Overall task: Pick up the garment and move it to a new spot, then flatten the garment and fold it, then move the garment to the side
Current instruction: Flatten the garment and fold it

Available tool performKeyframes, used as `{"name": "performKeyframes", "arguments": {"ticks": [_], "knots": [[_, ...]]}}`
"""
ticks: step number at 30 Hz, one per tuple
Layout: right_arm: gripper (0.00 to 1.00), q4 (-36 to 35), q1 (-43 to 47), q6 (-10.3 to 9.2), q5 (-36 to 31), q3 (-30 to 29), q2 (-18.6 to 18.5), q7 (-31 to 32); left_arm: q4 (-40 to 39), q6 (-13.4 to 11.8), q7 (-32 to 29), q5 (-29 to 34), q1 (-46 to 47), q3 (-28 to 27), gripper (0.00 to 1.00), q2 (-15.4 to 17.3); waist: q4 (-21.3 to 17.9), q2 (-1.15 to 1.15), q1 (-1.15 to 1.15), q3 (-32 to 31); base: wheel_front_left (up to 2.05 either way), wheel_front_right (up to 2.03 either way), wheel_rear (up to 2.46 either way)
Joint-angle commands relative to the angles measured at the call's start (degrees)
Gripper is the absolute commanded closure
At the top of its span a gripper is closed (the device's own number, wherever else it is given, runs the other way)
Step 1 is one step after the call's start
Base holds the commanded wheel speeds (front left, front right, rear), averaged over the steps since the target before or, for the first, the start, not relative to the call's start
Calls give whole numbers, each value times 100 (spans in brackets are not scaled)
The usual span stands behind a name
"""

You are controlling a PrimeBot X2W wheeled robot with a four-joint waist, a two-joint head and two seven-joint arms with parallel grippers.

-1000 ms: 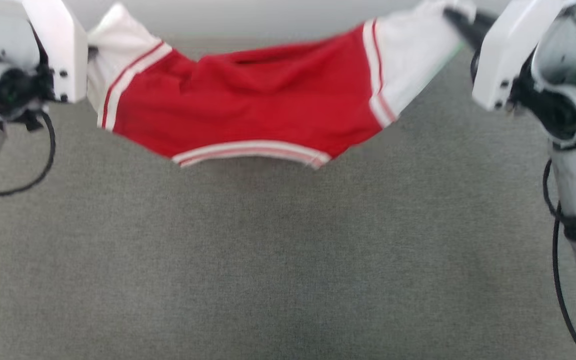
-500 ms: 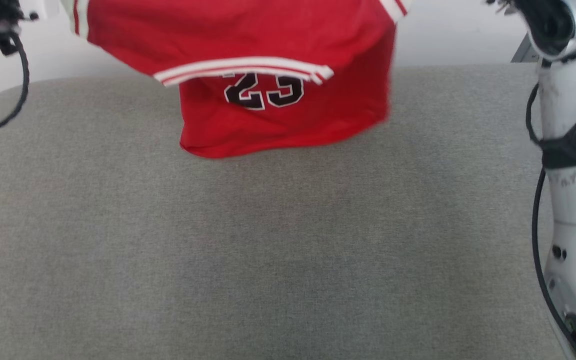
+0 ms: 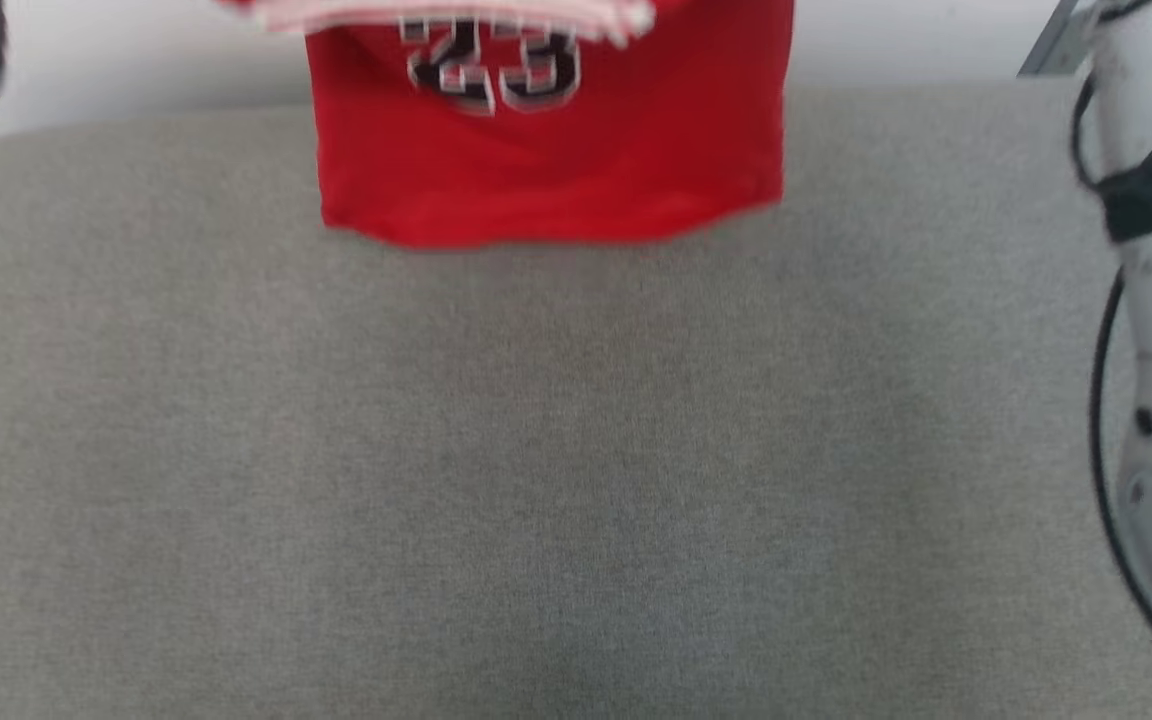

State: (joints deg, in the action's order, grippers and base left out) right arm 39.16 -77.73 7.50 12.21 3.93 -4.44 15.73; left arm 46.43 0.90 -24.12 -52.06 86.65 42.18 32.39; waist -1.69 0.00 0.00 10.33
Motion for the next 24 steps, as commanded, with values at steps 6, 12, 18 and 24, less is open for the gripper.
{"name": "performKeyframes", "arguments": {"ticks": [6, 12, 18, 24], "knots": [[100, 501, -702, -1, -432, -3, -76, -1067, 292, 34, 752, 307, 697, -76, 100, -148, 6, 0, 0, 882, 0, 0, 0], [100, 948, -1356, -1, -1184, -180, -64, -2384, 620, 57, 1761, 543, 1329, -178, 100, -288, 21, 0, 0, 1537, 0, 0, 0], [100, 1336, -1725, -1, -2106, -422, -57, -3025, 950, 176, 2691, 731, 1752, -206, 100, -451, 123, 0, 0, 1967, 0, 0, 0], [100, 1937, -1452, -1, -2453, -504, 20, -3089, 1525, 357, 2962, 829, 1439, 10, 100, -623, 230, 0, 0, 2055, 0, 0, 0]]}}
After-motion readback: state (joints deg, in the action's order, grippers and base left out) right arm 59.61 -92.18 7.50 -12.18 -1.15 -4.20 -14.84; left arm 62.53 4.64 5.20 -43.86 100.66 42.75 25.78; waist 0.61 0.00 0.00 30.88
